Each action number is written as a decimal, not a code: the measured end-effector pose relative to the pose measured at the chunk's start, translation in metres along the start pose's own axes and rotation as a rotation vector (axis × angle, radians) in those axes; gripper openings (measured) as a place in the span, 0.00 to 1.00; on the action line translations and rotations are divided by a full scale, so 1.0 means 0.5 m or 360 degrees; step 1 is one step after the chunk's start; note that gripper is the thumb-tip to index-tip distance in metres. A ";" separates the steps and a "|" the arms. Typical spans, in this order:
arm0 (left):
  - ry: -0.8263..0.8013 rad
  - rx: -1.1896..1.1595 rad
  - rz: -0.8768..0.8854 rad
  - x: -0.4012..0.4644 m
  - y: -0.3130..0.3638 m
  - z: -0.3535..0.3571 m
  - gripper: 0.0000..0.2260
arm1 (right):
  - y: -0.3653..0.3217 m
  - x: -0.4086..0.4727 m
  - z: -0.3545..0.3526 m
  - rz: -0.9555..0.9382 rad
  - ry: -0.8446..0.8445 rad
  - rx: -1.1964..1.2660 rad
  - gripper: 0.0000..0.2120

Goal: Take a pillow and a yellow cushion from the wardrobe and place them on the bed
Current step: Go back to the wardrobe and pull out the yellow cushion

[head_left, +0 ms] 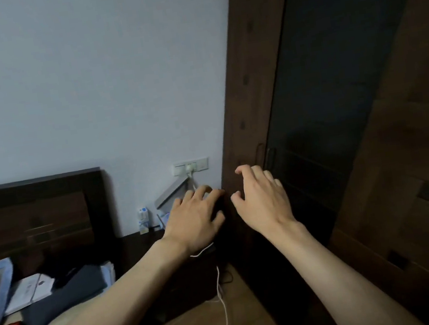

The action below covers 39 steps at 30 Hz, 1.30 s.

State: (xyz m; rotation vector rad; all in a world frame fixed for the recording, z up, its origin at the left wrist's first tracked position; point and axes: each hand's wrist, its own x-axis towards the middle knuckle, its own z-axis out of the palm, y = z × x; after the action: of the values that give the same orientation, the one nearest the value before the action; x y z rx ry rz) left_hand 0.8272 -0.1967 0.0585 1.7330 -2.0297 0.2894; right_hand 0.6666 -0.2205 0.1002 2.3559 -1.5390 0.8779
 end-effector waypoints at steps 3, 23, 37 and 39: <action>0.0071 0.0007 0.0065 0.000 0.091 -0.038 0.21 | 0.044 -0.040 -0.087 0.0043 0.0081 -0.0054 0.23; 0.0844 -0.0428 0.0565 -0.186 0.709 -0.344 0.19 | 0.272 -0.516 -0.581 -0.0025 0.0546 0.0105 0.23; 0.0247 -0.0453 0.1361 -0.165 1.224 -0.091 0.21 | 0.683 -0.759 -0.725 0.1185 0.0274 -0.0701 0.30; 0.0048 -0.0478 0.1382 -0.151 1.284 -0.008 0.21 | 0.732 -0.797 -0.712 0.1336 0.0164 -0.0806 0.28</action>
State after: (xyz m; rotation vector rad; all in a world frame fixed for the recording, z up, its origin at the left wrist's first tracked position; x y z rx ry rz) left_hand 0.2108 -0.0083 0.1105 0.5971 -2.5324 0.2473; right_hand 0.0976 0.0891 0.1022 1.2777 -2.3830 0.6007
